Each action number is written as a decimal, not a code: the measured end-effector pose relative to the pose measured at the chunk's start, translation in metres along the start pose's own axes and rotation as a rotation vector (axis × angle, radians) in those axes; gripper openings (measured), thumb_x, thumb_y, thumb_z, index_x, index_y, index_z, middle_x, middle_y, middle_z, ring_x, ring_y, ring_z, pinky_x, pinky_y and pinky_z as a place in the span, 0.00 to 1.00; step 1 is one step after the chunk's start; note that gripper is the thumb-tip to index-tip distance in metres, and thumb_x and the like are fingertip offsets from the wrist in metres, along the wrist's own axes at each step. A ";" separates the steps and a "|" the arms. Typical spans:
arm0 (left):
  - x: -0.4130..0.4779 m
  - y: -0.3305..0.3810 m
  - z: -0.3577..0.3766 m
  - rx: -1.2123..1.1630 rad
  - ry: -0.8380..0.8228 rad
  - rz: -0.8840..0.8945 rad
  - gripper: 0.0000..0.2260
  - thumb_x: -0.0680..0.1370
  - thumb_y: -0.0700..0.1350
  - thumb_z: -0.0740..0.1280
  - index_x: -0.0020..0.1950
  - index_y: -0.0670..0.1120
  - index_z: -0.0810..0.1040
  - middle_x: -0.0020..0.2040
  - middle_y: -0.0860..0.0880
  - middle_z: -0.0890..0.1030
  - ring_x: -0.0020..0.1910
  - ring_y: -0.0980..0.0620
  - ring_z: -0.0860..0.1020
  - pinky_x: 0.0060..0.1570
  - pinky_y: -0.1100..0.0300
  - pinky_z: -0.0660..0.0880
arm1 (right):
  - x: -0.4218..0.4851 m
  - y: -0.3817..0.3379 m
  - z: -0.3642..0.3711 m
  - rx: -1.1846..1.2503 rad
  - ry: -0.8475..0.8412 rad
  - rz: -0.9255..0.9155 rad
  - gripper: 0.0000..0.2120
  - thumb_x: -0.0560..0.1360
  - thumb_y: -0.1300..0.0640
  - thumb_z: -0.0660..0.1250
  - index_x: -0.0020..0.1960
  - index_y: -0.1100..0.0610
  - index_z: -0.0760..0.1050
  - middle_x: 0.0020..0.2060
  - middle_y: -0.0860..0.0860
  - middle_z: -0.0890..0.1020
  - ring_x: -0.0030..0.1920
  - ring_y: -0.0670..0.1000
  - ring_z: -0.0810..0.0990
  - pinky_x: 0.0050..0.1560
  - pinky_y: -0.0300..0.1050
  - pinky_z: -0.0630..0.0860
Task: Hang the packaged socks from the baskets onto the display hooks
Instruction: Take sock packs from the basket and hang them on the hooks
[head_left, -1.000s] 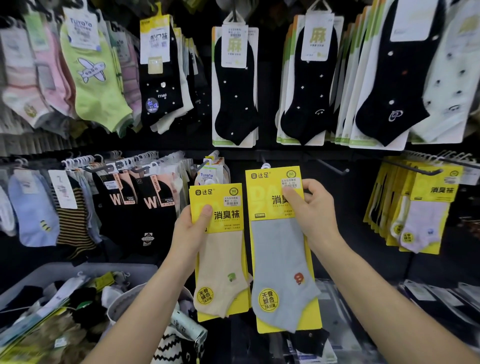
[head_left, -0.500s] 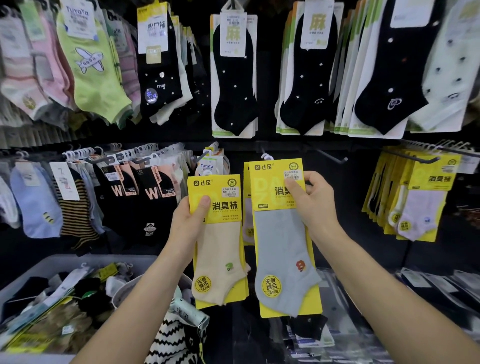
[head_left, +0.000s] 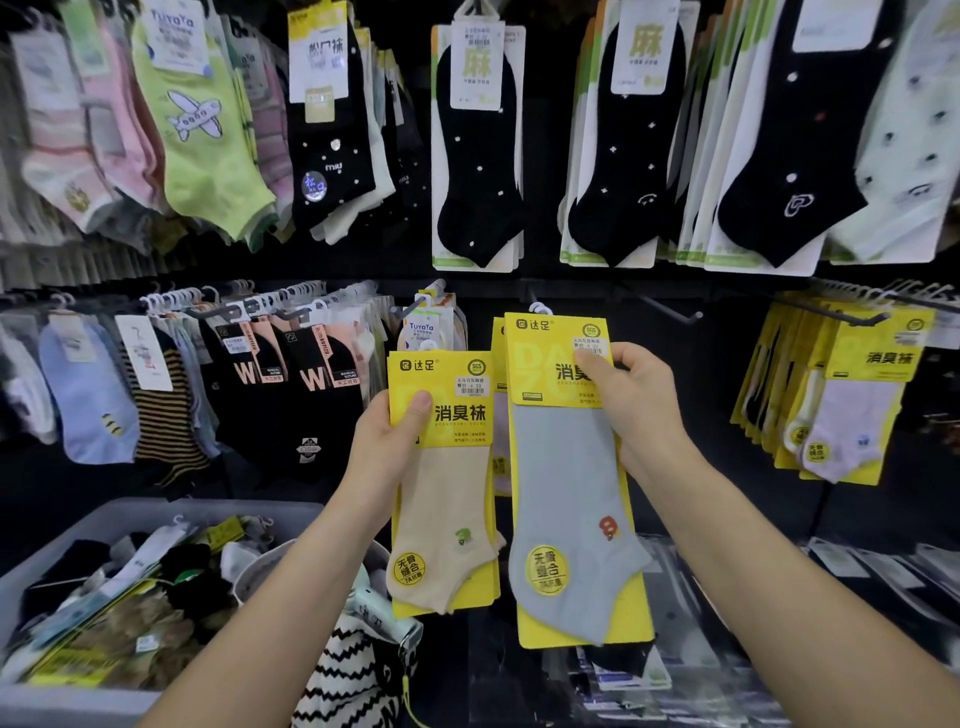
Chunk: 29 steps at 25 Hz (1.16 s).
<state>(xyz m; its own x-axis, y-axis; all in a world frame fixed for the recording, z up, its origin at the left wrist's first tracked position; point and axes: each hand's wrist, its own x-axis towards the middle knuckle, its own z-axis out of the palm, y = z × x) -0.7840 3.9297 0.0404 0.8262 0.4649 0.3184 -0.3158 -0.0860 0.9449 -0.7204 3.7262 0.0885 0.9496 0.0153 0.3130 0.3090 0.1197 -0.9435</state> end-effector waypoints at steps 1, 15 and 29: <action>0.000 0.002 -0.001 0.004 0.008 0.004 0.10 0.78 0.48 0.63 0.57 0.45 0.75 0.51 0.47 0.83 0.49 0.51 0.82 0.47 0.57 0.78 | 0.000 -0.001 0.000 0.009 0.000 0.009 0.03 0.74 0.55 0.68 0.42 0.52 0.77 0.32 0.46 0.84 0.35 0.44 0.84 0.39 0.45 0.81; 0.001 -0.001 -0.003 0.015 0.009 0.020 0.11 0.79 0.48 0.63 0.58 0.44 0.75 0.50 0.49 0.83 0.46 0.54 0.82 0.42 0.61 0.77 | -0.003 -0.008 -0.002 0.162 -0.108 0.225 0.07 0.75 0.57 0.68 0.40 0.58 0.80 0.36 0.53 0.85 0.34 0.51 0.84 0.34 0.45 0.81; 0.001 -0.005 0.003 0.000 0.019 0.007 0.08 0.79 0.47 0.63 0.55 0.45 0.75 0.50 0.47 0.83 0.48 0.49 0.82 0.48 0.53 0.78 | 0.041 0.032 0.007 -0.350 0.032 -0.124 0.03 0.76 0.51 0.65 0.46 0.50 0.73 0.40 0.46 0.80 0.43 0.49 0.80 0.45 0.47 0.77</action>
<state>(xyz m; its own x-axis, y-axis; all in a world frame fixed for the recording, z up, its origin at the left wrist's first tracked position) -0.7800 3.9276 0.0366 0.8151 0.4808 0.3231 -0.3210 -0.0893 0.9429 -0.6716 3.7380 0.0717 0.9032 -0.0098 0.4290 0.4157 -0.2282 -0.8804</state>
